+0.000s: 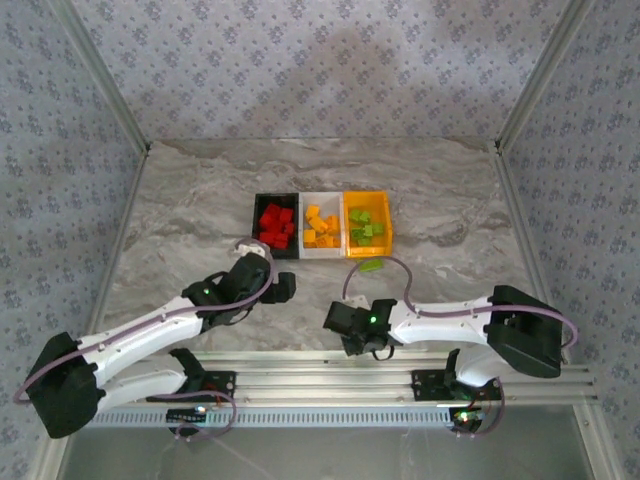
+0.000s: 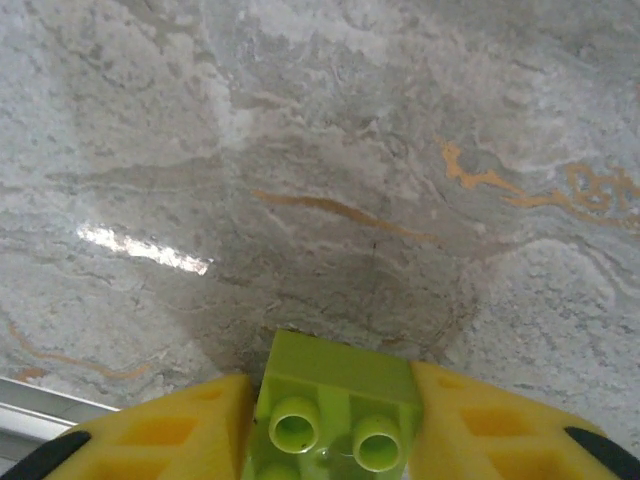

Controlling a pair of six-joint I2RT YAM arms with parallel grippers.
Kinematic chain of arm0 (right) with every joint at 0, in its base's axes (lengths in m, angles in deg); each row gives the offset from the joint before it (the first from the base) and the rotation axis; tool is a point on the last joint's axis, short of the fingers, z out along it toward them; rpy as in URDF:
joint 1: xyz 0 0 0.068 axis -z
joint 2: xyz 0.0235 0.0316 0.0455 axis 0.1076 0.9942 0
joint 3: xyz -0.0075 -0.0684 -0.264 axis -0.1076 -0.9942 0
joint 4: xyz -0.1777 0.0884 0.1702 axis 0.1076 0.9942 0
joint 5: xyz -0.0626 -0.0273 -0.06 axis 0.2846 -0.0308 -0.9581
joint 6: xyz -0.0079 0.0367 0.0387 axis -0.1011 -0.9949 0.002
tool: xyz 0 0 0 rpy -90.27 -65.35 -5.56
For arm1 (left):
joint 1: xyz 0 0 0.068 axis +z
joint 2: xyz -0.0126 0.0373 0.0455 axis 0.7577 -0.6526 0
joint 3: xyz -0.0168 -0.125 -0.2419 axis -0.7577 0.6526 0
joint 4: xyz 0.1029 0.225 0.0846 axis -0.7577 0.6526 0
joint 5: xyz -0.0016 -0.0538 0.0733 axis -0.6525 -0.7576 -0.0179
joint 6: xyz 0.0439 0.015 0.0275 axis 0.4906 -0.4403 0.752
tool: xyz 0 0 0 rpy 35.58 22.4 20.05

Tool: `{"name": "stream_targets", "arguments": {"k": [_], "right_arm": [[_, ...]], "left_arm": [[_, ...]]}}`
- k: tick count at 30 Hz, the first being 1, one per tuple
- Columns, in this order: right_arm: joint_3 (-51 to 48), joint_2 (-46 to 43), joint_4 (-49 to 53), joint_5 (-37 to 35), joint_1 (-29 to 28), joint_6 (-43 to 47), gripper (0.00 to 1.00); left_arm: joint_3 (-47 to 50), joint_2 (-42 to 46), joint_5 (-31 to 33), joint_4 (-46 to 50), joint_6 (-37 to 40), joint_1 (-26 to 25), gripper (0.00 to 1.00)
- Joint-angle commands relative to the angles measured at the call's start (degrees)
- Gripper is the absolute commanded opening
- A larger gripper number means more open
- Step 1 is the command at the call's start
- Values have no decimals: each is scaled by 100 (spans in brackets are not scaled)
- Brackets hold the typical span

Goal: Sort the legos into containers by color

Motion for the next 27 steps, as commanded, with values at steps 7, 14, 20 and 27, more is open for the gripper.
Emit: {"name": "stream_targets", "arguments": {"k": [7,14,20,27], "right_arm": [[558,-874,619,-602,291,437,32],[1159,-1150,-191,-892,2064,1505,32],[1921,-98,-1031,-1006,3327,1877,33],[3184,1449,-1235,-889,3889,2100,42]], "left_arm": [[239,-5,196,-7,-197,66,100],[401,129,74,-62,-282,67,100],[566,486,108,88,-404,63,100],[721,963,154,323,-499,67,100]]}}
